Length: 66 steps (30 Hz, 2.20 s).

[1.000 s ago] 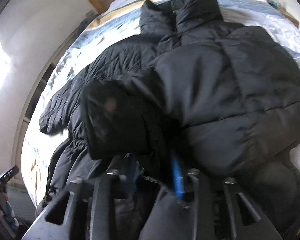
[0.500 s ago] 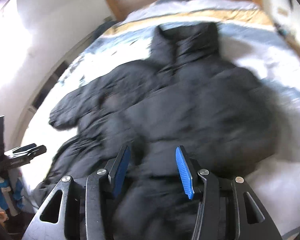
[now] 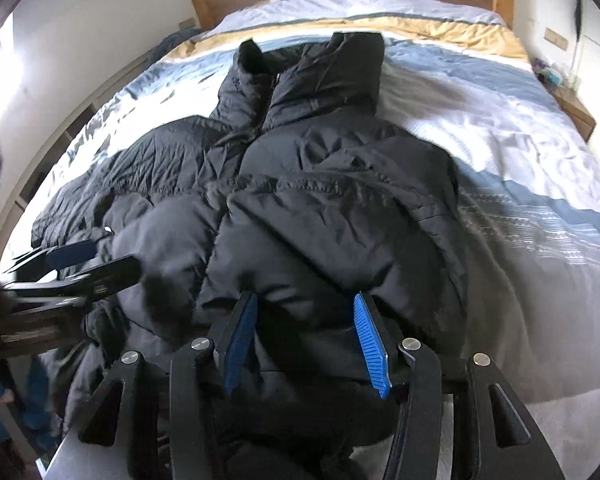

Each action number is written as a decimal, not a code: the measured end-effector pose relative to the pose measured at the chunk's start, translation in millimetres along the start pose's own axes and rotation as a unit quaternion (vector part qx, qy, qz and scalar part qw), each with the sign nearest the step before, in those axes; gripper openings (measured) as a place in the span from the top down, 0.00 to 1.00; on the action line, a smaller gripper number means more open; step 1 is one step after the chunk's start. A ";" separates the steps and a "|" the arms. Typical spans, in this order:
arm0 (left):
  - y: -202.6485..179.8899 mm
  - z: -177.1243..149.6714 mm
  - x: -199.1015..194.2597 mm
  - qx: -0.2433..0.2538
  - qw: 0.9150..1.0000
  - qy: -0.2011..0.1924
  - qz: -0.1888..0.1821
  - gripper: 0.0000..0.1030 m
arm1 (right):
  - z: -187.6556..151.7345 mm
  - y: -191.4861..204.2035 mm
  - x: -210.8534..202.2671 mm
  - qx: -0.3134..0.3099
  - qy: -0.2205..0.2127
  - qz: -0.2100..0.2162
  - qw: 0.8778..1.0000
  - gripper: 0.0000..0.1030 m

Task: Fold large clothes
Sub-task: 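Move the left tool over the coat toward the other sleeve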

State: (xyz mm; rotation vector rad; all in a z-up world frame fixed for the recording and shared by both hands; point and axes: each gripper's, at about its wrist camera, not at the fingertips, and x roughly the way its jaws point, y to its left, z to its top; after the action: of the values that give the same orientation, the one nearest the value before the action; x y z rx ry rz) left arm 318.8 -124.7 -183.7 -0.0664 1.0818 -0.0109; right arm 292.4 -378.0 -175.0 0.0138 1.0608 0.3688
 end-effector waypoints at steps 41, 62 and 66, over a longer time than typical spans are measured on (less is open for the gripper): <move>112.8 -59.3 -126.0 0.015 0.998 -0.048 0.024 0.12 | -92.8 24.3 -88.7 0.148 0.016 -0.092 0.985 0.41; 308.8 -78.1 -153.3 -0.074 0.996 -0.033 0.024 0.12 | -81.6 148.5 -85.6 0.185 0.045 -0.118 0.975 0.41; 338.2 -79.2 -140.1 -0.091 0.995 -0.022 0.032 0.12 | -76.7 164.0 -76.8 0.175 0.058 -0.126 0.975 0.41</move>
State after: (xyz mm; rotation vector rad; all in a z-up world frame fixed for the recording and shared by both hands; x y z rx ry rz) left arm 175.0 214.7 -117.4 -0.1944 1.0378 0.1467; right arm 146.2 -259.9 -117.0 0.1725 1.2161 -0.0504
